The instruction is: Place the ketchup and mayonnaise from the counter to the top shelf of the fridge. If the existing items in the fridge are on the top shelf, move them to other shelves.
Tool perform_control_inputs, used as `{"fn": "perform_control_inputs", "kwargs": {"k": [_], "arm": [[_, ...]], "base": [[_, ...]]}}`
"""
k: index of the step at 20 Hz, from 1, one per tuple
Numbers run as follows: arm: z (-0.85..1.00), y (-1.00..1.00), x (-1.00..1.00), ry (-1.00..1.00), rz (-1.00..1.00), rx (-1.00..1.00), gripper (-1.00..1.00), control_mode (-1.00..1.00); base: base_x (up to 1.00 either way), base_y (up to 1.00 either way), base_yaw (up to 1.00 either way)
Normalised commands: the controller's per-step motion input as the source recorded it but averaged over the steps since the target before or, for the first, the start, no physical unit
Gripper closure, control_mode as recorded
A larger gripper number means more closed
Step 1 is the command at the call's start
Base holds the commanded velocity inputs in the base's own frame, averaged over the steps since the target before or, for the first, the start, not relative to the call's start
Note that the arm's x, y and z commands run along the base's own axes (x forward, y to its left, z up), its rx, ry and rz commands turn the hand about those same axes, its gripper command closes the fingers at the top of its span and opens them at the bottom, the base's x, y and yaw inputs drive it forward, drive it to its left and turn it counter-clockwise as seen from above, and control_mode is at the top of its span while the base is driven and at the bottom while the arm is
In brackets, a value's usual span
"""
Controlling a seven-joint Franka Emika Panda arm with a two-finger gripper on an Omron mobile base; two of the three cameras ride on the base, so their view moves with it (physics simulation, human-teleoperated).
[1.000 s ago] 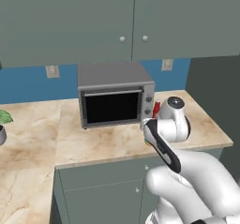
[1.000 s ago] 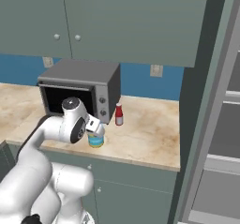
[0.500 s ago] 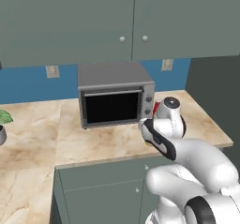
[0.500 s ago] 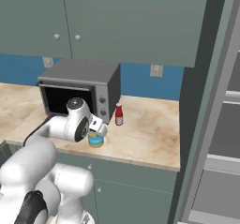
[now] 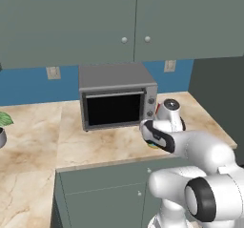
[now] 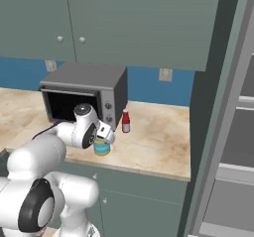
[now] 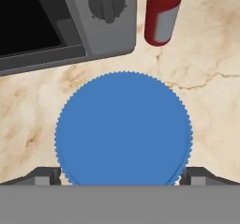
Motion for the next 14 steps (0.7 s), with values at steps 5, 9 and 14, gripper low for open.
{"fn": "perform_control_inputs", "kwargs": {"k": [5, 9, 14], "arm": [[-0.12, -0.01, 0.1, 0.0, 0.0, 0.0, -1.0, -1.0], [-0.18, 0.0, 0.01, 0.0, 0.0, 0.0, 1.0, -1.0], [-0.18, 0.01, 0.0, 0.0, 0.0, -0.04, 1.0, -1.0]], "base": [[0.0, 0.0, 0.0], [0.0, 0.0, 0.0], [0.0, 0.0, 0.0]]}}
